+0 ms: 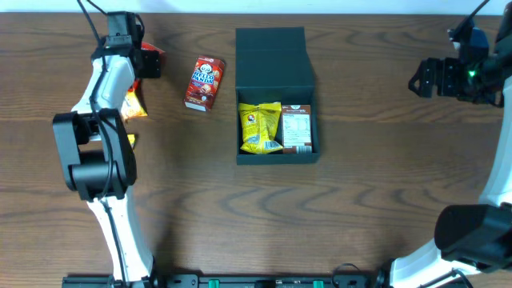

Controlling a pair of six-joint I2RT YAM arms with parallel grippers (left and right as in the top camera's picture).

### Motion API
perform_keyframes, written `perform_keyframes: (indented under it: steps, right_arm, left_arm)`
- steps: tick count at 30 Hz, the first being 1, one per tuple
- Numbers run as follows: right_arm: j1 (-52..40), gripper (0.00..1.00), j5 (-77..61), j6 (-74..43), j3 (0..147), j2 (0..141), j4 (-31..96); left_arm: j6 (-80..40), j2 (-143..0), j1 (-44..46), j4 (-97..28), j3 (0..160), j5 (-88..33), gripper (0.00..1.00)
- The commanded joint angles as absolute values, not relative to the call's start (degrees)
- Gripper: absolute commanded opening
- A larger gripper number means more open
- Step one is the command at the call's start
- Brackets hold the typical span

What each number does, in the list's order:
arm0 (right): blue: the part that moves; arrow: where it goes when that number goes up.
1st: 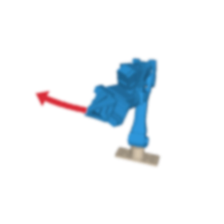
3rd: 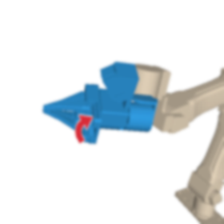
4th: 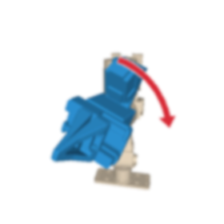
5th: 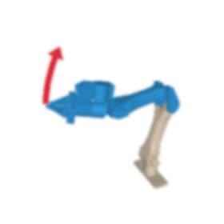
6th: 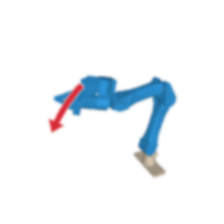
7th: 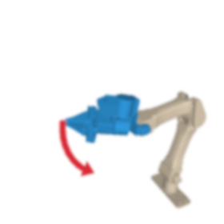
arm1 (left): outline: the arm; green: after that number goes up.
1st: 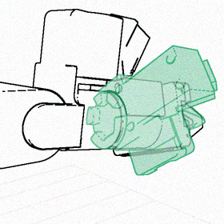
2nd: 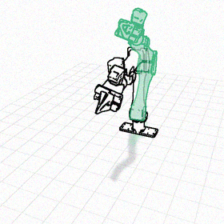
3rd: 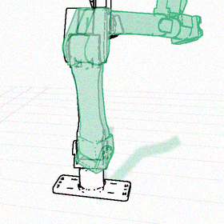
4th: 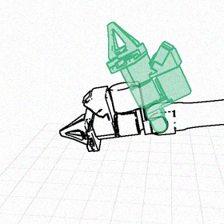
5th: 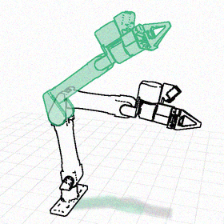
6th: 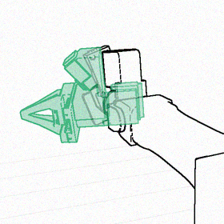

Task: Pack container
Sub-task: 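Reach the left gripper to the red Hacks bag and grasp it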

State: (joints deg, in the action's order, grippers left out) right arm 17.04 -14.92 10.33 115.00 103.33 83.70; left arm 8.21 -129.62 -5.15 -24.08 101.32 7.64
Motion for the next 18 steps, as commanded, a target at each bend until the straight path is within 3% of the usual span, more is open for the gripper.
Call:
perform_keyframes:
  steps: [1, 5, 7, 10, 15, 18]
  right_arm:
    - [17.17, 0.99, -14.85, 8.58, 114.58, 102.5, 84.2]
    - [17.17, 0.99, -14.85, 7.6, 114.58, 102.5, 84.84]
    - [17.17, 0.99, -14.85, 7.29, 114.58, 102.5, 85.12]
    - [17.17, 0.99, -14.85, 7.29, 114.58, 102.5, 85.62]
    - [17.17, 0.99, -14.83, 7.31, 114.58, 102.5, 85.67]
    - [17.17, 0.99, -14.81, 7.33, 114.58, 102.5, 84.82]
  left_arm:
    - [9.5, -132.11, -5.34, -22.7, 100.99, 7.42, 0.95]
    - [9.67, -133.93, -5.34, -20.6, 100.99, 7.4, 0.95]
    - [9.67, -134.32, -5.37, -19.57, 100.99, 7.44, 1.0]
    - [9.67, -134.63, -5.48, -19.27, 100.99, 7.46, 0.82]
    - [9.65, -134.69, -5.65, -19.4, 100.99, 7.7, 0.43]
    - [9.61, -134.56, -5.58, -20.29, 101.01, 7.92, 0.27]
